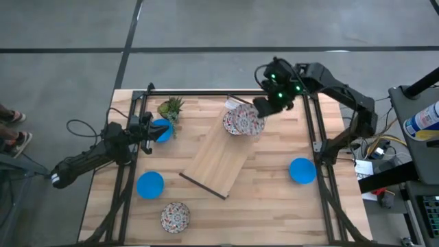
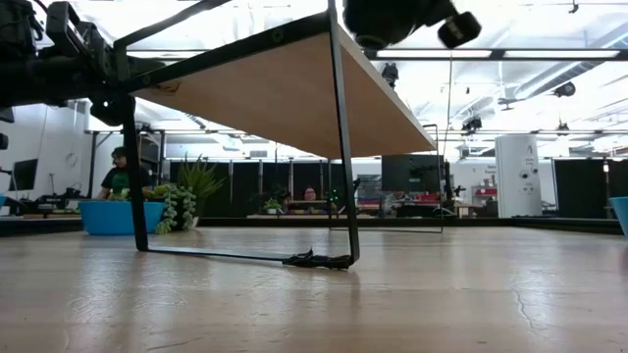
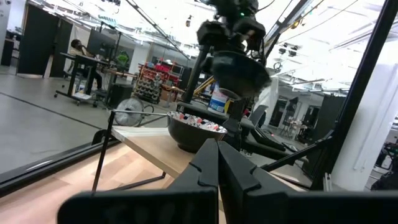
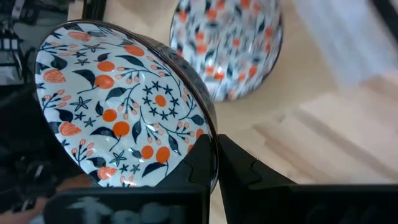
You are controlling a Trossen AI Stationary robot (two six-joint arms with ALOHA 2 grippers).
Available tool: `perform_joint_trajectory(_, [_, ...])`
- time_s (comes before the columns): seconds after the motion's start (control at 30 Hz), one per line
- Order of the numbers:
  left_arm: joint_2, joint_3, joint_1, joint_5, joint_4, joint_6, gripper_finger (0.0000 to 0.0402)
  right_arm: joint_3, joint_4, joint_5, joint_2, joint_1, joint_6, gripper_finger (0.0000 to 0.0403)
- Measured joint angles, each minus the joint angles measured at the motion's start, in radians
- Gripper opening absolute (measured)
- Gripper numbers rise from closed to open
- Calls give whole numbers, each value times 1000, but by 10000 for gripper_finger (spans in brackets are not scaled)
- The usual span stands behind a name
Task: Pick & Place Mini bowls
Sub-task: Stack the right white patterned bowl on the white patterned bowl on the shelf
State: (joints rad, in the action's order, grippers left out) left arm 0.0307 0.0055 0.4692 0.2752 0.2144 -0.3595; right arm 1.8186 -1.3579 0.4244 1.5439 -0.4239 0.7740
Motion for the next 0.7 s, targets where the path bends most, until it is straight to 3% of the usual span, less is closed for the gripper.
perform_joint_trajectory(0.43, [0, 0, 0, 0, 0, 0, 0, 285, -219, 3, 310, -75, -276, 8])
perform_joint_trajectory(0.7, [0, 0, 0, 0, -1, 0, 0, 367, -213, 25, 407, -84, -323, 8])
